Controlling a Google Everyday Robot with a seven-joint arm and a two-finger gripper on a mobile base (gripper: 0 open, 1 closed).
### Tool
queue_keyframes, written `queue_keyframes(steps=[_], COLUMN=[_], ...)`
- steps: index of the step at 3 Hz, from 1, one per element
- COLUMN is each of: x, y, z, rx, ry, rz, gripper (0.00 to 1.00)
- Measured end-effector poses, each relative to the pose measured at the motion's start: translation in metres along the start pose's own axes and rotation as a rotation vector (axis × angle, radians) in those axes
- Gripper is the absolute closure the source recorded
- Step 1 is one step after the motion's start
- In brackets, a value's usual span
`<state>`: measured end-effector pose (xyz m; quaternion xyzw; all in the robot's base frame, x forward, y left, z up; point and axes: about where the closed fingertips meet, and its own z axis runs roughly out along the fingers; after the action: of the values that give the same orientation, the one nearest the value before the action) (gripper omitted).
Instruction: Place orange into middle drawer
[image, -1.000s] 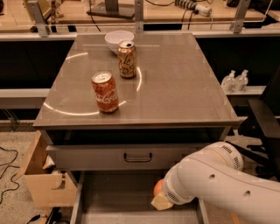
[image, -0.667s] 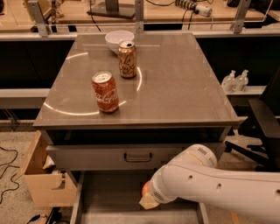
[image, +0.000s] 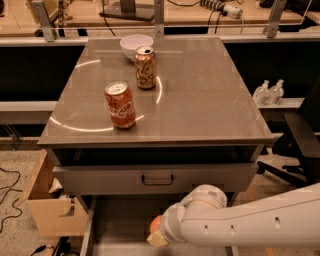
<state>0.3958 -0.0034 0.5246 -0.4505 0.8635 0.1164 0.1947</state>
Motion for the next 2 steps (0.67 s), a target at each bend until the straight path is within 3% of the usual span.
queue_keyframes(steps=[2], x=[0.001], y=[-0.008], z=[0.011], rx=[-0.001], ry=[0.008], rz=[-0.007], gripper=[1.0])
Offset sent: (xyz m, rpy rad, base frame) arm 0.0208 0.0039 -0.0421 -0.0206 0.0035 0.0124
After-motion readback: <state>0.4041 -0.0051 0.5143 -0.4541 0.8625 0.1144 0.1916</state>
